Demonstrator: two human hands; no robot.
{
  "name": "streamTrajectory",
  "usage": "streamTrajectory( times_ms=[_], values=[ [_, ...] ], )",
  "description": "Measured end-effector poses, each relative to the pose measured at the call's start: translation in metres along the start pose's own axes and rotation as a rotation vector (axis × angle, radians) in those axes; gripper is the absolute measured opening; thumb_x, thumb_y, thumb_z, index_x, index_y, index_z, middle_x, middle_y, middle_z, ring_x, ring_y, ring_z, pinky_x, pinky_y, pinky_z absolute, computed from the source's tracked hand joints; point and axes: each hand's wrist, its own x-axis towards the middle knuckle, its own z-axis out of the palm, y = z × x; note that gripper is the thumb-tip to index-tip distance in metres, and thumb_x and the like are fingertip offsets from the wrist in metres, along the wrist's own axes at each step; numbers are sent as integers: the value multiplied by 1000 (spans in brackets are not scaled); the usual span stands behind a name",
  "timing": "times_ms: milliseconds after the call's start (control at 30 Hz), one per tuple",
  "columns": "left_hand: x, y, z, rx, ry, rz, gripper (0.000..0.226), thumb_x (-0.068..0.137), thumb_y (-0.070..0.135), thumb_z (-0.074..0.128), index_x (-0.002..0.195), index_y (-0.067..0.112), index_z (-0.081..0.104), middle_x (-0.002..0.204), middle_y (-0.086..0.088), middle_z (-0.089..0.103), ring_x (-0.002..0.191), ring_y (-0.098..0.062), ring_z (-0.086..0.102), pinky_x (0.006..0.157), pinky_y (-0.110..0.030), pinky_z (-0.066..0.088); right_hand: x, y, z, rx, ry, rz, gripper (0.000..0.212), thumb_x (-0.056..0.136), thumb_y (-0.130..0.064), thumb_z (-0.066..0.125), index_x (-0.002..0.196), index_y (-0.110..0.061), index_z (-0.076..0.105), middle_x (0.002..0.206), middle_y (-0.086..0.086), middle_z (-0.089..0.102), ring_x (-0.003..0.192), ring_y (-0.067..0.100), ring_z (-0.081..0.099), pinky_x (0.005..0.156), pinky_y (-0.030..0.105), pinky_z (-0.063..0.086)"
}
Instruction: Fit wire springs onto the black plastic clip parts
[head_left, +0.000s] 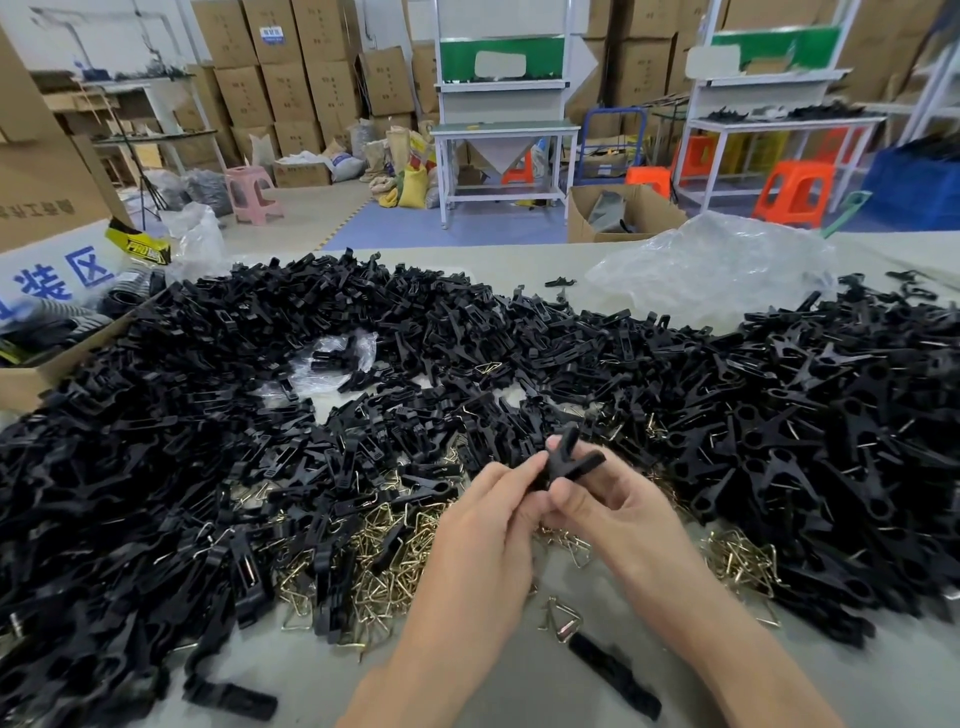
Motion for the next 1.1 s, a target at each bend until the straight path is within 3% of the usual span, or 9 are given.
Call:
streamTrajectory(
  times_ms=[100,200,267,333,433,567,733,933,1100],
  values=[
    [0,3,-4,-33,-11,-28,35,101,29,55,117,60,52,101,35,65,74,11,61,66,-6,42,-1,0,1,-40,-47,-13,35,85,-29,69,116,-13,73,115,10,75,110,25,71,93,32,58],
    [1,0,-7,74,-67,-43,25,98,51,46,119,59,35,90,24,69,71,3,63,63,-19,48,1,-1,-1,14,56,-44,34,81,-29,72,109,-10,74,107,12,77,104,24,74,86,27,59],
    [0,-8,-10,315,-121,44,36,95,62,37,129,49,34,100,23,64,91,2,60,81,-21,49,4,-2,-6,47,155,-42,33,76,-30,75,104,-13,77,102,11,78,97,20,75,79,23,59],
    [-1,-17,-10,568,-205,113,55,92,71,29,138,41,38,128,22,50,123,-3,44,105,-24,35,6,-3,-11,68,219,-48,31,73,-31,77,100,-17,80,100,11,79,91,17,75,75,20,59],
    [0,-24,-9,744,-280,112,64,92,71,25,142,36,44,143,12,43,137,-14,36,115,-35,26,8,-3,-16,64,264,-63,31,69,-36,79,98,-25,81,98,11,78,85,15,75,73,19,58],
    [8,-26,-9,769,-144,108,31,92,46,64,119,30,67,115,8,64,107,-20,61,90,-37,47,9,-1,-15,56,278,-54,31,68,-36,80,97,-24,81,98,9,79,83,14,75,72,18,57],
    [11,-29,-8,820,-60,130,18,82,27,80,99,27,74,90,9,66,83,-18,65,73,-35,52,10,0,-15,37,305,-53,30,72,-28,76,100,-17,78,97,9,79,79,13,74,69,18,57],
    [11,-25,-14,591,50,117,8,93,23,68,99,27,70,91,15,70,83,-8,66,82,-26,41,10,2,-17,-3,294,-63,29,77,-26,76,104,-17,77,96,7,78,82,11,73,71,17,57],
    [9,-18,-18,316,104,-27,30,98,51,38,107,36,63,81,19,66,71,6,52,77,-29,45,9,3,-17,-60,269,-68,31,77,-32,76,106,-21,77,97,2,78,87,12,74,74,17,56]
  ],
)
